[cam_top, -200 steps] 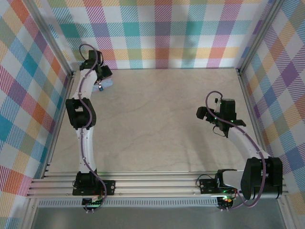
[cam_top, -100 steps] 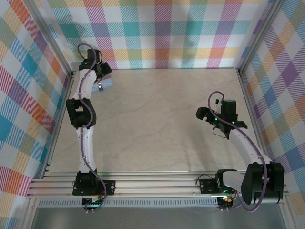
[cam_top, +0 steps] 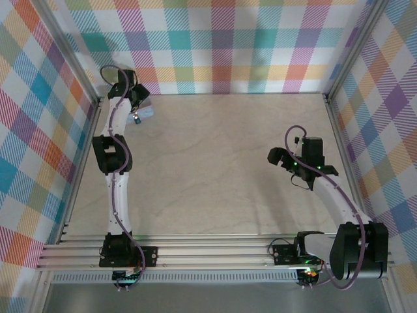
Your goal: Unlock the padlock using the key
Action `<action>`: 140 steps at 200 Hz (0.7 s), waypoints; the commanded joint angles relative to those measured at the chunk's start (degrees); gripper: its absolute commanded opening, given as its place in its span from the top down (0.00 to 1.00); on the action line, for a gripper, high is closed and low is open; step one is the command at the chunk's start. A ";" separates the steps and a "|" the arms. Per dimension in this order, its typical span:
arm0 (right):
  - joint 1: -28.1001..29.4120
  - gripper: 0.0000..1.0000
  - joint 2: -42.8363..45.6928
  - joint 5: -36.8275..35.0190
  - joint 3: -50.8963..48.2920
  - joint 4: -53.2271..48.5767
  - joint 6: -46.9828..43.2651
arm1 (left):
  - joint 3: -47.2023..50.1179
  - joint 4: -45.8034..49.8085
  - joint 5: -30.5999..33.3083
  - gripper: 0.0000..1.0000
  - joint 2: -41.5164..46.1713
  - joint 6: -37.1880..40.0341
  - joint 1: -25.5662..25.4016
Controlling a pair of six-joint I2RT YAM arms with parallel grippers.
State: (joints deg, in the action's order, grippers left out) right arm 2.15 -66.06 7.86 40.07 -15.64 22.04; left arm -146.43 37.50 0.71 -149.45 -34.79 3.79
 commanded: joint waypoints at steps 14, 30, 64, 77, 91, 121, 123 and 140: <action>0.07 0.00 0.07 2.21 0.40 0.66 2.00 | 4.83 5.96 -5.09 0.30 0.06 -0.84 0.47; 0.22 0.00 -0.45 3.02 0.38 1.35 2.95 | 9.70 4.68 -6.10 0.30 3.01 0.01 -0.26; 0.74 0.00 -1.88 4.26 0.37 2.16 4.10 | 19.86 3.30 -7.34 0.30 8.28 3.08 -2.74; 1.15 0.00 -3.10 5.00 0.67 1.82 4.15 | 23.72 2.90 -7.96 0.31 9.99 4.20 -3.86; 1.56 0.00 -4.91 5.49 1.42 0.41 4.23 | 28.68 1.50 -8.67 0.32 12.25 4.63 -5.47; 2.63 0.00 -8.24 6.75 2.93 -1.54 4.63 | 39.83 -3.29 -9.56 0.32 18.31 4.33 -10.88; 2.71 0.00 -8.48 6.93 3.06 -1.64 4.62 | 40.50 -3.43 -9.58 0.31 18.73 4.23 -11.37; 3.66 0.02 -9.41 8.49 3.43 -1.47 5.02 | 45.67 -5.24 -9.04 0.31 22.05 3.92 -15.81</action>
State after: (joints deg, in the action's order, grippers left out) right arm 4.56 -74.37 13.08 41.25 -15.99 25.98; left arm -109.25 26.04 -3.62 -128.14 -30.17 -4.49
